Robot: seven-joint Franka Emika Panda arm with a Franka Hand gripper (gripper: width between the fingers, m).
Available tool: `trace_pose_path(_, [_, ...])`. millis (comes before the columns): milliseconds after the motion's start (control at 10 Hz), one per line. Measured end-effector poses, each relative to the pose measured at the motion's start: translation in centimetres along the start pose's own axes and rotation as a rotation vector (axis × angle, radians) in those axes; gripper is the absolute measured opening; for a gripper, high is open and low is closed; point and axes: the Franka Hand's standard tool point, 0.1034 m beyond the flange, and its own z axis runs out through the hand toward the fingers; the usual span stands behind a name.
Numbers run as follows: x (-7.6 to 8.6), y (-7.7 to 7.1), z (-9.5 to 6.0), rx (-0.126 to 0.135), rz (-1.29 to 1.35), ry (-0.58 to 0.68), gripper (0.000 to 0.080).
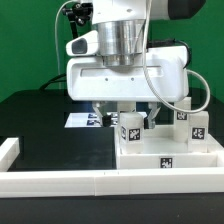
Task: Assemble square table
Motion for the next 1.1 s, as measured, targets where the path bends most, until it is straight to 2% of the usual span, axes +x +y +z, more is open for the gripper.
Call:
trace_pose_path(400, [0.03, -0.22, -0.05, -0.011, -0.240, 0.002, 0.0649])
trace_pose_path(600, [0.05, -0.18, -0.06, -0.025, -0.391, 0.002, 0.0649])
trace_pose_path(1000, [0.19, -0.01, 0.00, -0.032, -0.456, 0.023, 0.0638])
trace_pose_path(1100, [0.19, 0.00, 0.01, -0.032, -0.455, 0.023, 0.0426])
